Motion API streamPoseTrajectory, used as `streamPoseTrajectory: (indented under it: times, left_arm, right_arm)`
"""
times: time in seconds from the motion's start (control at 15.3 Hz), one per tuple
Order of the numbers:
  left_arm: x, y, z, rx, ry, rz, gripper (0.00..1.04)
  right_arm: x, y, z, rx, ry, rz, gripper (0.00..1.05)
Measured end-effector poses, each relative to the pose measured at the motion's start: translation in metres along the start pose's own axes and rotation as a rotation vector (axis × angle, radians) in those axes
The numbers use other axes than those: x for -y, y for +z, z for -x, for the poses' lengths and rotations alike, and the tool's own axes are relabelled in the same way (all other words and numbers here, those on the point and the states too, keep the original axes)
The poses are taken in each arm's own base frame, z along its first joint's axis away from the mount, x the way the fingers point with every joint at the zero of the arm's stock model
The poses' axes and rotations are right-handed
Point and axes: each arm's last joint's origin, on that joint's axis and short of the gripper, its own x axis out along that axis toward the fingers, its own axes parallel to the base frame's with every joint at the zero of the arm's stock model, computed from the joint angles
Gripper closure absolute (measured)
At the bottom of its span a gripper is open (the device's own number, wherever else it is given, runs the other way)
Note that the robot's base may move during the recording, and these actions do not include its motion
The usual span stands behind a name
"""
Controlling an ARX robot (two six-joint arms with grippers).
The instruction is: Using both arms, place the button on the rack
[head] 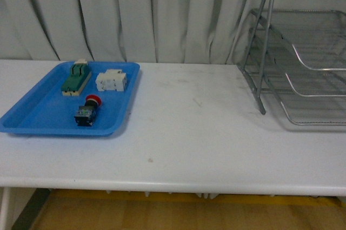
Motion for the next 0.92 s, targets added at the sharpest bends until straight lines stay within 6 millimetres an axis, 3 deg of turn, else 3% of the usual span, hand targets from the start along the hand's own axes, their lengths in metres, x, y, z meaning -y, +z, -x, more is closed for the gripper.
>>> streamPoseTrajectory:
  times: [0.92]
  left_arm:
    - [0.0000,0.0000,0.0000,0.000,0.000,0.000,0.07]
  right_arm:
    - [0.0000,0.0000,0.0000,0.000,0.000,0.000,0.06]
